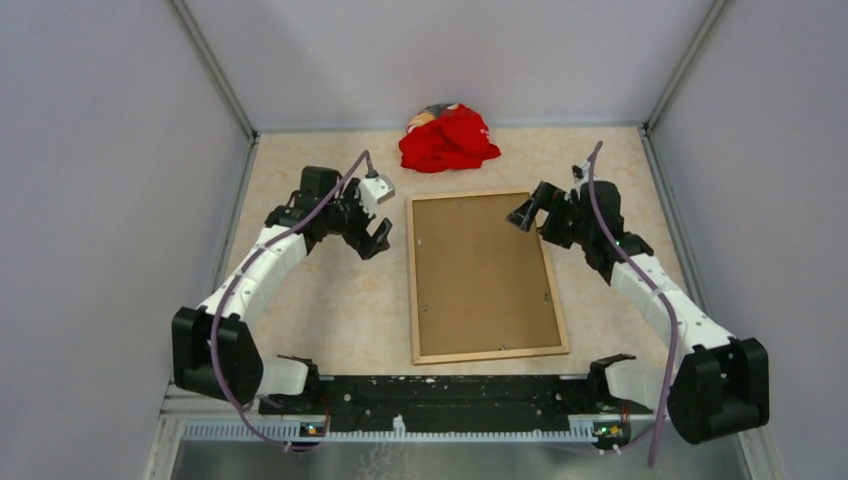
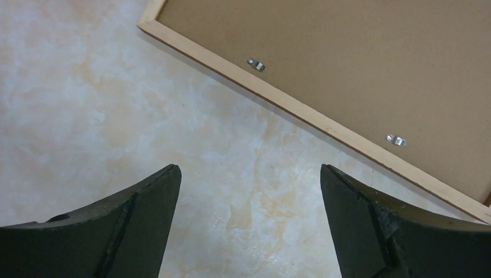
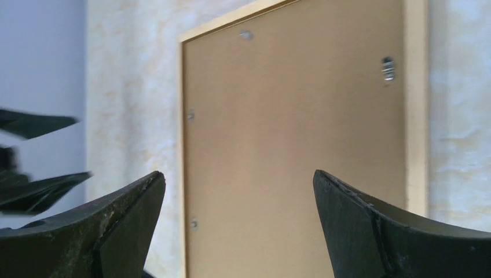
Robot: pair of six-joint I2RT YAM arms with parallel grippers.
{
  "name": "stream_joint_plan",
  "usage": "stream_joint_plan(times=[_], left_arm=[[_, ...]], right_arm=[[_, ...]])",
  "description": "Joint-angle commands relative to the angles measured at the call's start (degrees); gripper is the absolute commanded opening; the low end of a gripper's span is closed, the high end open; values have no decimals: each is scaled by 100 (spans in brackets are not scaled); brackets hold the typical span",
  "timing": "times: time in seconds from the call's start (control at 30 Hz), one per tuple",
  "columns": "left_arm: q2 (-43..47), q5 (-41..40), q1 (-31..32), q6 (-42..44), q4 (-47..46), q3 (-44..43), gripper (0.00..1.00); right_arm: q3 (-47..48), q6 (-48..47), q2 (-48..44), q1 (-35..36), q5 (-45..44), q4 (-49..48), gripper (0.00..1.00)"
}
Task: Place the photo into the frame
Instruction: Turn over the photo frame item on the photo frame, then install the photo frame at the center of the board.
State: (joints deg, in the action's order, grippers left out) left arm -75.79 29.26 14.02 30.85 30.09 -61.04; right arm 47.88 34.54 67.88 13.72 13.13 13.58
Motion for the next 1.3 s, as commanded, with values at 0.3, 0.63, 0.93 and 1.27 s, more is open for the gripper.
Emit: stream_joint_plan(times=[0.3, 0.63, 0.93, 1.27], left_arm=[[-1300, 1139, 13, -520, -142, 117, 80], [-2491, 1848, 4, -1494, -170, -419, 62], [-2750, 2145, 4, -1656, -332, -97, 48], [-2885, 2438, 13, -1998, -734, 248, 43]], right_arm=[[-1358, 1487, -37, 2785, -670, -2312, 81], [-1057, 1252, 1231, 3113, -250, -3202, 69], [-1088, 1133, 1823, 3685, -214, -3465, 68], [-986, 1034, 2335, 3807, 46, -3694, 64]])
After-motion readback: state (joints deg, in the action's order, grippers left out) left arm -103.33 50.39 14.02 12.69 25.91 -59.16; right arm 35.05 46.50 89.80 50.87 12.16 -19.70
